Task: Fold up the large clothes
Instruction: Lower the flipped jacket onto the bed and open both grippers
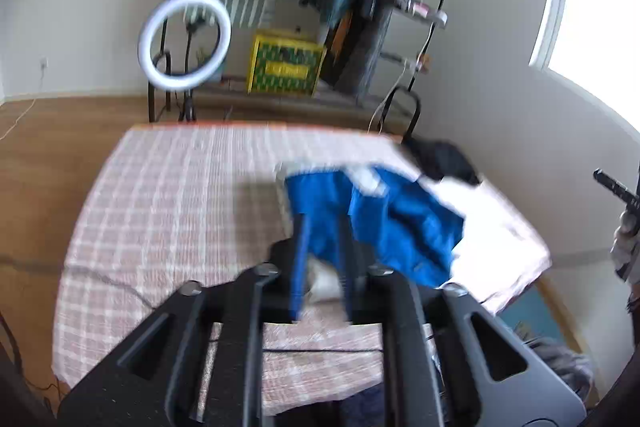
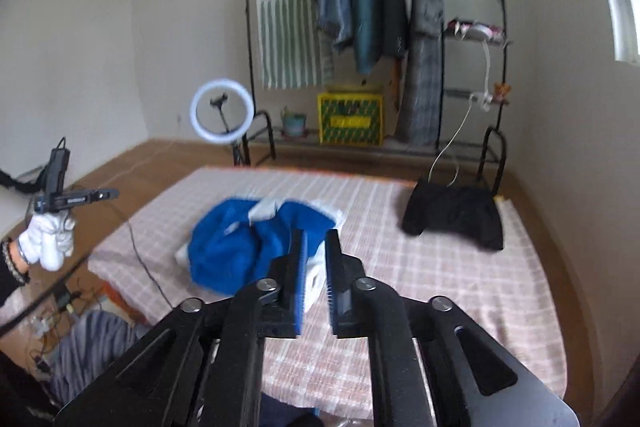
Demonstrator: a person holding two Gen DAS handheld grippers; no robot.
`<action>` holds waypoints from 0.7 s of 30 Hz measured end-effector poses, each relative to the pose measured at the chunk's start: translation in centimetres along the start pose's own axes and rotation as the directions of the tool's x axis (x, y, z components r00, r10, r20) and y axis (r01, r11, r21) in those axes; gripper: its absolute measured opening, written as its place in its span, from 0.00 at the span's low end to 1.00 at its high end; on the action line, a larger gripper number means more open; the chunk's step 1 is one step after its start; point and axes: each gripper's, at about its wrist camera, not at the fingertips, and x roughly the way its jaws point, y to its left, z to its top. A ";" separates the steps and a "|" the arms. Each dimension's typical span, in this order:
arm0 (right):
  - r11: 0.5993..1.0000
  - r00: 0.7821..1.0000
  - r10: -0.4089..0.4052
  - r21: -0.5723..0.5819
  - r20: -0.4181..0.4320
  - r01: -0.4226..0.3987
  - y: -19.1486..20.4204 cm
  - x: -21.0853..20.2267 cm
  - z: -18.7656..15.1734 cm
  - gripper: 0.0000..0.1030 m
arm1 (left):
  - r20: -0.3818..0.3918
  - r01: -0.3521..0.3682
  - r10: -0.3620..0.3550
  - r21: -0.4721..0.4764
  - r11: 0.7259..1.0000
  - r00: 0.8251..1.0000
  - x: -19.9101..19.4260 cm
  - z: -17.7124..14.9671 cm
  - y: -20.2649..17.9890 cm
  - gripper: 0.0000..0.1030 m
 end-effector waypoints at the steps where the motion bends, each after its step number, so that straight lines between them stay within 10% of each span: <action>1: 1.000 1.000 -0.003 0.007 0.029 0.003 -0.2 -0.9 0.5 0.37 | 0.026 0.007 -0.007 0.002 1.000 1.000 -1.4 0.9 -0.4 0.28; 16: 0.992 0.974 -0.009 0.124 0.228 -0.020 -3.6 -7.1 6.3 0.41 | 0.249 0.065 -0.065 0.008 0.998 0.966 -19.2 10.9 -3.9 0.52; 21: 0.984 0.983 0.017 0.171 0.184 -0.049 -4.8 -5.8 5.7 0.47 | 0.233 0.076 -0.064 -0.042 0.996 0.970 -17.9 9.9 -2.2 0.69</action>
